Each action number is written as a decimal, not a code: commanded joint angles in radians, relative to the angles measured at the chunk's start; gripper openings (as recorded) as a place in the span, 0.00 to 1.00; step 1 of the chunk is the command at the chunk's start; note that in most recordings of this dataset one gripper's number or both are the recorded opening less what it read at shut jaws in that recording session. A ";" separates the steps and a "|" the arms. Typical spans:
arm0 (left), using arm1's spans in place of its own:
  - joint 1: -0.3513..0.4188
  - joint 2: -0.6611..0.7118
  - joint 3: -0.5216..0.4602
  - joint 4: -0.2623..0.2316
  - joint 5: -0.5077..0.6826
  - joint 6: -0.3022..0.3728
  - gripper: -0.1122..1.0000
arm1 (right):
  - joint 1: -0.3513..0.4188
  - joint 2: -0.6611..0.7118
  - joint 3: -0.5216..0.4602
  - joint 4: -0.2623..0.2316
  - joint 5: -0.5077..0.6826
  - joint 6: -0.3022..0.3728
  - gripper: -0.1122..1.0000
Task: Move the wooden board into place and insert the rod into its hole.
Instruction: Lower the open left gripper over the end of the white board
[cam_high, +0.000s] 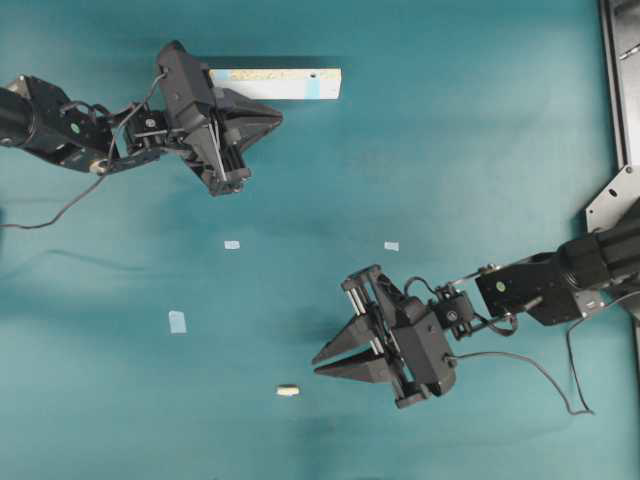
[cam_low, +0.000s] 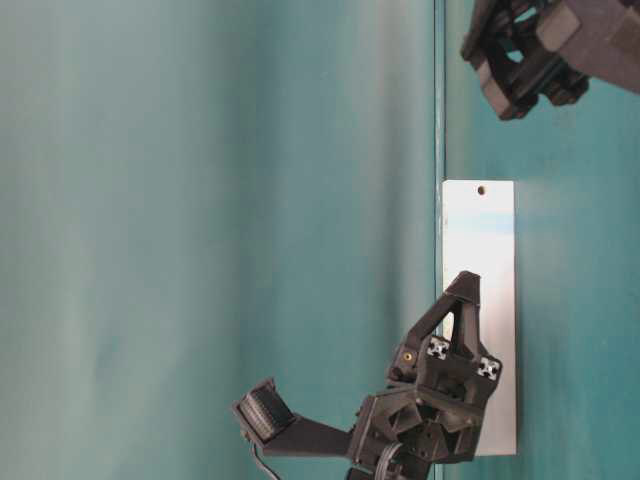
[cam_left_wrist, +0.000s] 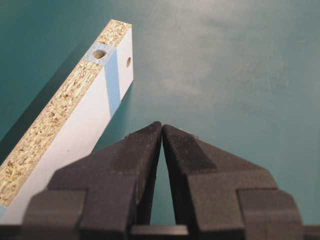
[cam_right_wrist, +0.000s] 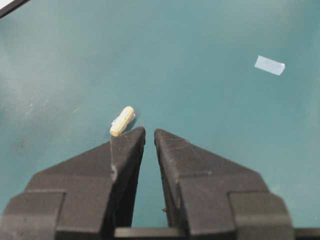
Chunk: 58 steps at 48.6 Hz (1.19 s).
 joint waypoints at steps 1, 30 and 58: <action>-0.003 -0.017 -0.031 0.032 0.064 -0.012 0.24 | 0.008 -0.020 -0.015 -0.002 -0.006 0.005 0.32; -0.011 -0.095 -0.140 0.041 0.434 0.011 0.62 | 0.014 -0.147 -0.095 -0.026 0.356 0.043 0.34; 0.064 -0.325 -0.074 0.043 0.652 0.249 0.90 | 0.017 -0.261 -0.097 -0.026 0.551 0.072 0.94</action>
